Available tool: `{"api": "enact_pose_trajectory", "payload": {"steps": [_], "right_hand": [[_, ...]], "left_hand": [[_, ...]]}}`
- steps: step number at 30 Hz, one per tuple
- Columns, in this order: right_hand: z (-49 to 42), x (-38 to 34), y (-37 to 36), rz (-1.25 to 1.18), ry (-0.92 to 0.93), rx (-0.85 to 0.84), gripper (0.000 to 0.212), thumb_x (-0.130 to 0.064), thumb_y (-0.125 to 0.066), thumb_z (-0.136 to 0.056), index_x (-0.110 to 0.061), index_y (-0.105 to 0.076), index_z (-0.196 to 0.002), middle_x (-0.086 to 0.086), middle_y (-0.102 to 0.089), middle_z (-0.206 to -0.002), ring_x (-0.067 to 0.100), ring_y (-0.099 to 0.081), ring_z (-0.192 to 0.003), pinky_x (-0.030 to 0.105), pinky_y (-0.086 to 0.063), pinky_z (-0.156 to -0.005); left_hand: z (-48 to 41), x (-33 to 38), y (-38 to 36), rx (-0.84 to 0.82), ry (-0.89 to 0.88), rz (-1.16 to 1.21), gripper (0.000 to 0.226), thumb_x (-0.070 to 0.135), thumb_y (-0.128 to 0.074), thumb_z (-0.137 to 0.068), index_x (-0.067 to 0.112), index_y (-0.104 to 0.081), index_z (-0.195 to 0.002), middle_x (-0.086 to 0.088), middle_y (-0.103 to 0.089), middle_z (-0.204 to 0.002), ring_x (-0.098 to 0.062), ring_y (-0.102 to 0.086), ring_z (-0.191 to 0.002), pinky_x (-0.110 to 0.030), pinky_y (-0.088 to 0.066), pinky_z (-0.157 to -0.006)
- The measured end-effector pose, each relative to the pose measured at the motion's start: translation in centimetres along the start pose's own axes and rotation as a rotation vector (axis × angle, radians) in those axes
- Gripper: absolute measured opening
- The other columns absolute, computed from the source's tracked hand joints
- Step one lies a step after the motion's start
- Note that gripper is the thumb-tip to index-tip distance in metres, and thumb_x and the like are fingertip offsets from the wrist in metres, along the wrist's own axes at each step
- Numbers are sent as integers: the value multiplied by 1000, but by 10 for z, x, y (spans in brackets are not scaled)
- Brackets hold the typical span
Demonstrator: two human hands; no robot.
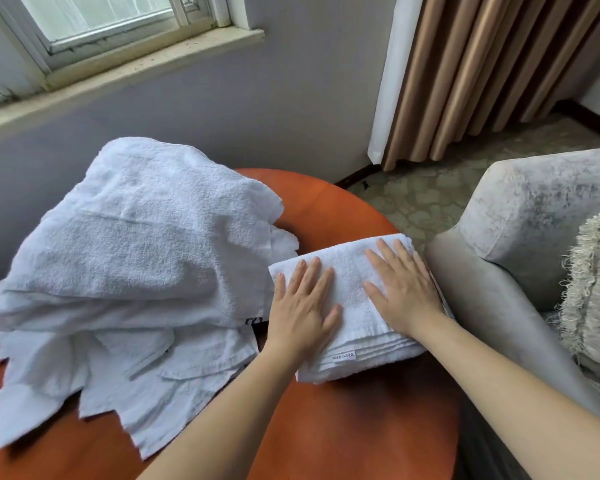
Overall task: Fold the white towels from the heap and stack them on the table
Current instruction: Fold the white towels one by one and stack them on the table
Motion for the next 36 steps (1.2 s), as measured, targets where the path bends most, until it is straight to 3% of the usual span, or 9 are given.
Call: {"api": "enact_pose_trajectory", "payload": {"steps": [4,8,10,14,19,24,27,31,36], "right_hand": [[1,-10,13,-76,-74,-3,83,-60,-5,-80,-23,-28,-151,-1,-12,-162,20,-1,-149,42,7,-118],[-8,-45,38,-169,-18,183,53,-42,-30,-84,-8,-65,-107,7,-63,-118,31,-54,-115,52,-22,-111],[-14,-77,48,-202,61,196,35,-29,-42,-84,-8,-67,-95,6,-68,-98,31,-60,-96,49,-32,-105],[-26,-141,47,-316,103,82,22,-18,-55,-90,-10,-65,-108,3,-65,-112,25,-56,-107,33,-42,-87],[-55,-201,25,-717,-259,-16,41,-18,-60,-88,-9,-51,-127,7,-53,-132,23,-50,-120,29,-39,-92],[-75,-231,15,-708,-429,16,58,-21,-67,-85,-4,-39,-134,14,-43,-138,30,-47,-121,30,-37,-86],[-68,-247,3,-655,-337,108,42,-17,-68,-83,-5,-45,-117,12,-50,-120,28,-50,-108,30,-36,-79],[-51,-268,-20,-722,-382,-13,33,-21,-68,-84,-12,-41,-101,-1,-49,-88,22,-51,-87,30,-33,-60],[-34,-285,-28,-452,-165,149,60,-36,-81,-67,-13,-46,-110,1,-49,-106,22,-47,-105,31,-39,-84]], "left_hand": [[3,-8,20,51,-52,48,77,55,-19,-80,18,-42,-144,-5,-33,-154,-26,-24,-145,-46,-17,-117],[14,-28,47,271,-15,120,39,33,-46,-79,11,-68,-103,-1,-68,-100,-25,-65,-96,-33,-52,-80],[22,-43,62,283,69,151,29,27,-51,-82,11,-68,-99,-1,-68,-94,-25,-63,-91,-31,-48,-69],[43,-88,75,321,295,214,22,25,-50,-91,16,-61,-107,5,-65,-104,-19,-59,-98,-30,-42,-75],[71,-146,71,288,582,484,29,21,-53,-89,17,-61,-116,3,-56,-122,-18,-59,-101,-28,-42,-81],[81,-192,60,261,727,655,37,18,-58,-87,10,-54,-123,-6,-50,-123,-22,-54,-106,-26,-38,-86],[79,-204,63,431,940,1056,33,18,-65,-87,9,-47,-113,-4,-54,-105,-23,-54,-100,-26,-37,-82],[71,-210,69,582,1058,1536,37,16,-72,-85,8,-43,-106,-6,-51,-88,-18,-51,-73,-31,-45,-68],[73,-200,89,552,1036,1947,18,7,-67,-87,5,-50,-92,-12,-60,-82,-20,-60,-65,-26,-54,-52]]}}
Point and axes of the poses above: each hand's wrist, its own z-axis away from the middle knuckle, its own y-axis out of the back of the hand, x = y × z, the point moved 1 cm from there along -z, towards the middle knuckle
